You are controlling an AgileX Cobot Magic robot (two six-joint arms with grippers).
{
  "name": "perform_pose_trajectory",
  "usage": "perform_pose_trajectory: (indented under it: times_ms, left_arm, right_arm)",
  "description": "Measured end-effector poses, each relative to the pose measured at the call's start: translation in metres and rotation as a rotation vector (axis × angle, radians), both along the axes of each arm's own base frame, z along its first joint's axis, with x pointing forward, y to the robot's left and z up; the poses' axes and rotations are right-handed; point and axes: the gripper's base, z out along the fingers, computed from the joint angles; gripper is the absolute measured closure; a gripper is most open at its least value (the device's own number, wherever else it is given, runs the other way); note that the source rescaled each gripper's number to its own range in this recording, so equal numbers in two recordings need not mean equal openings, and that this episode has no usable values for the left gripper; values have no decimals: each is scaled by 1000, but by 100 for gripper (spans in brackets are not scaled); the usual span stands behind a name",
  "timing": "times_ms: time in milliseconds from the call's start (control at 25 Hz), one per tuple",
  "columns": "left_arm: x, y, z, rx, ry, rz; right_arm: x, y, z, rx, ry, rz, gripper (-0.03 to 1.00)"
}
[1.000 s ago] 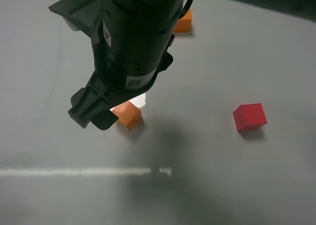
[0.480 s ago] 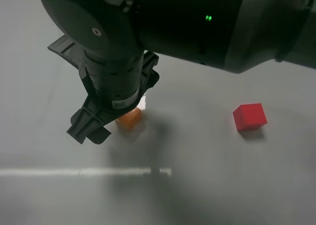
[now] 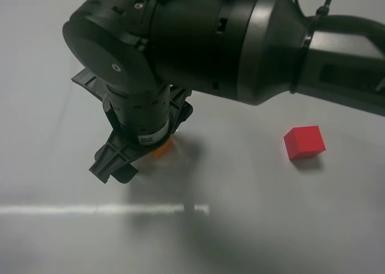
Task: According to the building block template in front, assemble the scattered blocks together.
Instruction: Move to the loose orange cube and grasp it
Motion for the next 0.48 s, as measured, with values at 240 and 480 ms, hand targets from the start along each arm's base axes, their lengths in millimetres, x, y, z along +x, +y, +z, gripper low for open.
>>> perform_pose_trajectory:
  times_ms: [240,480]
  left_arm:
    - [0,0,0,0,0,0]
    - [0,0,0,0,0,0]
  right_arm:
    - [1,2,-5,-11,2,2,30]
    - [4,1,-3,-45,-39,21,96]
